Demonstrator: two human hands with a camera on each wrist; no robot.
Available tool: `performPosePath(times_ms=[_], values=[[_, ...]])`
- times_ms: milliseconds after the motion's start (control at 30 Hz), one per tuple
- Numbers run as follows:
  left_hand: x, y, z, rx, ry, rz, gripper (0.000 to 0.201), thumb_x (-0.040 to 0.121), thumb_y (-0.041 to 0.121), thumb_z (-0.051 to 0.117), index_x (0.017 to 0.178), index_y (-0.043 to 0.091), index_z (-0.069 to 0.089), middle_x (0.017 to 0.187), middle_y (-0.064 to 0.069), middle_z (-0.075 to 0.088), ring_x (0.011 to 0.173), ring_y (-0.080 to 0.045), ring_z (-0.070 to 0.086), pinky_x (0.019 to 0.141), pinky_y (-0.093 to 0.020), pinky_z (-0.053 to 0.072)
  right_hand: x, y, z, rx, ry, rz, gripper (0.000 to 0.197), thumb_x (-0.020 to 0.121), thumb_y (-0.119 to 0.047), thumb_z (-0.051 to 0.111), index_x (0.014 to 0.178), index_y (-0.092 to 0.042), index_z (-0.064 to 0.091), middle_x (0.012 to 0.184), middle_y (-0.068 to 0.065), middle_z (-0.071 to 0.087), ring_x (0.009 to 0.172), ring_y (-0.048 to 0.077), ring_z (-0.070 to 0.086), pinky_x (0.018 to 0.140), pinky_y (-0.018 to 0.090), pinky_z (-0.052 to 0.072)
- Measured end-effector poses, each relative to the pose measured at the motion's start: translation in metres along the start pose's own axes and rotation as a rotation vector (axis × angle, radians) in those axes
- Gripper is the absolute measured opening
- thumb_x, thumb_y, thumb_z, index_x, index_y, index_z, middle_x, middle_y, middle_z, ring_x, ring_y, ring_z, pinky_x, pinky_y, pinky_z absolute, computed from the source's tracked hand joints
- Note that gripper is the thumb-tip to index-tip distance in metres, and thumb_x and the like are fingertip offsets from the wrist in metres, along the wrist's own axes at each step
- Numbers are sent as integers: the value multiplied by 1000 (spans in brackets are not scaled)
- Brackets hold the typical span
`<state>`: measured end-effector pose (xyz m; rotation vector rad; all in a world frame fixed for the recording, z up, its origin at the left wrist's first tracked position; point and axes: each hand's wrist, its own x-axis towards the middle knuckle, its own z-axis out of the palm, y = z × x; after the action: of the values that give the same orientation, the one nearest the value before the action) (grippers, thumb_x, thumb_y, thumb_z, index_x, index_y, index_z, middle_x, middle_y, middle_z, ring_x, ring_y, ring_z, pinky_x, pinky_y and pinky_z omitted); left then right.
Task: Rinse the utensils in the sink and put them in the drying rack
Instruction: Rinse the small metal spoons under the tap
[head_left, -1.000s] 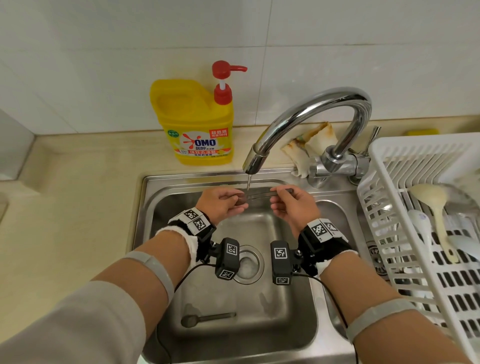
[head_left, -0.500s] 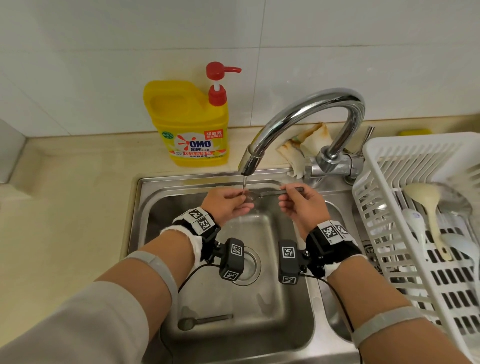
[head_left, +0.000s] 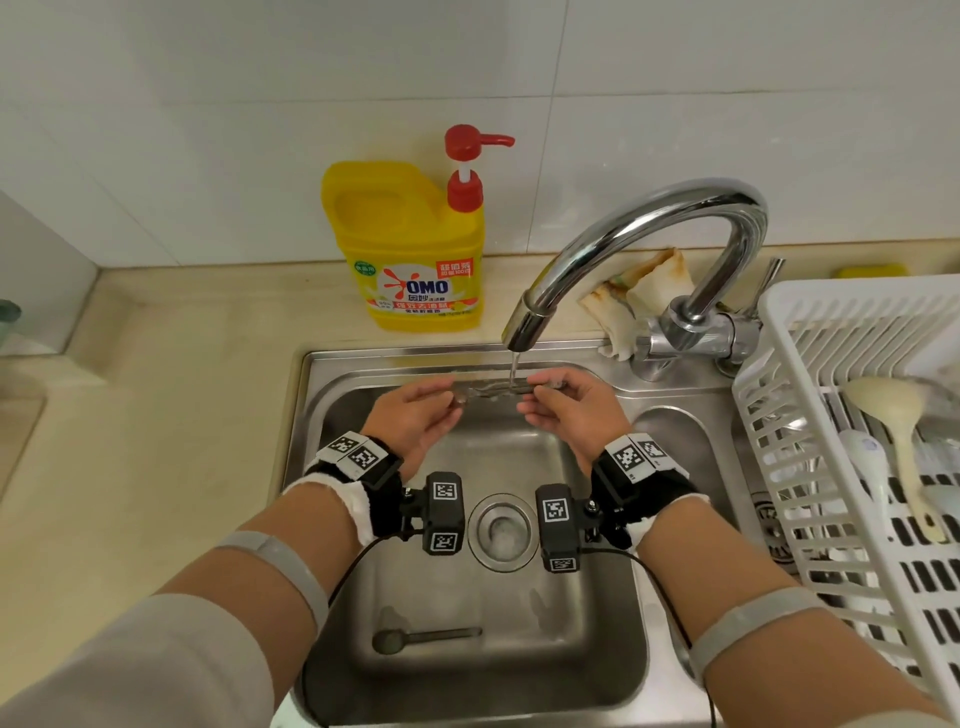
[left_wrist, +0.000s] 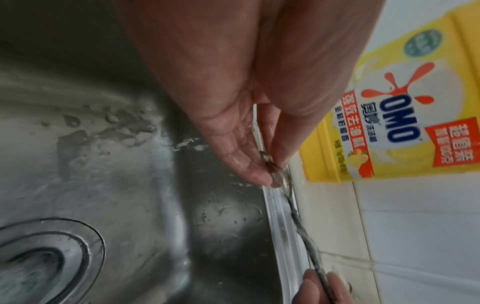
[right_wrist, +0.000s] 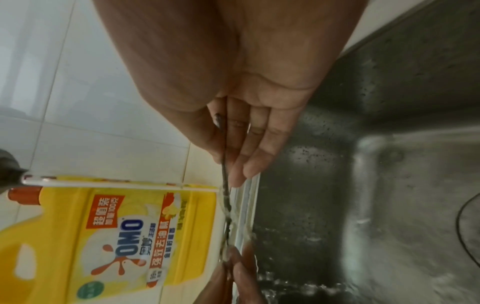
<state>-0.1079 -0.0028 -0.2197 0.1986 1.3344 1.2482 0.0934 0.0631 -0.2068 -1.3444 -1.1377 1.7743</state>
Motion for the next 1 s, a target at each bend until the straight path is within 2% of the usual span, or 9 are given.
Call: performPosePath(times_ms=[133,300,467,600,800,900,1000], values=[[-2,1,-13,-18,39,-16,28,97,0,55,125,1,62,104,-16,68,91,-20,67,84,-29,58,3,0,13,-14,-22,0,19,96,5,55,95,-9,68,86,17,72,78,22,73,78,32,61],[-5,4,-24,-38,91,6,25,99,3,55,121,4,66,99,-13,72,87,-20,68,79,-29,58,7,2,24,-15,-44,34,15,95,4,59,108,2,66,93,23,73,81,25,74,73,29,61],[-6,7,-31,-73,153,48,21,99,3,54,112,7,70,98,-15,70,88,-21,66,77,-31,56,7,3,34,-2,-89,48,15,98,1,56,108,-3,67,93,17,75,79,20,75,68,24,60],[-6,11,-33,-112,177,78,22,99,2,54,116,4,68,88,-9,69,81,-17,66,78,-31,57,7,1,40,-6,-111,75,19,102,-4,51,114,-2,64,92,13,75,73,16,74,66,24,60],[-7,11,-34,-149,190,100,25,97,3,57,120,2,67,87,-8,70,79,-16,68,77,-30,57,7,-1,39,-22,-107,122,25,106,-14,44,114,-6,66,93,14,76,73,20,72,62,25,58],[-8,11,-32,-164,180,110,25,97,5,59,121,2,66,90,-8,71,80,-15,69,77,-29,57,6,-2,37,-7,-126,116,25,105,-9,43,116,-4,65,95,12,74,76,20,72,67,27,58],[-7,8,-32,-156,178,114,27,96,8,63,121,1,66,94,-8,71,83,-15,69,78,-28,57,5,-1,33,-21,-133,75,21,102,-5,50,115,-6,67,98,10,76,83,21,73,72,29,59]])
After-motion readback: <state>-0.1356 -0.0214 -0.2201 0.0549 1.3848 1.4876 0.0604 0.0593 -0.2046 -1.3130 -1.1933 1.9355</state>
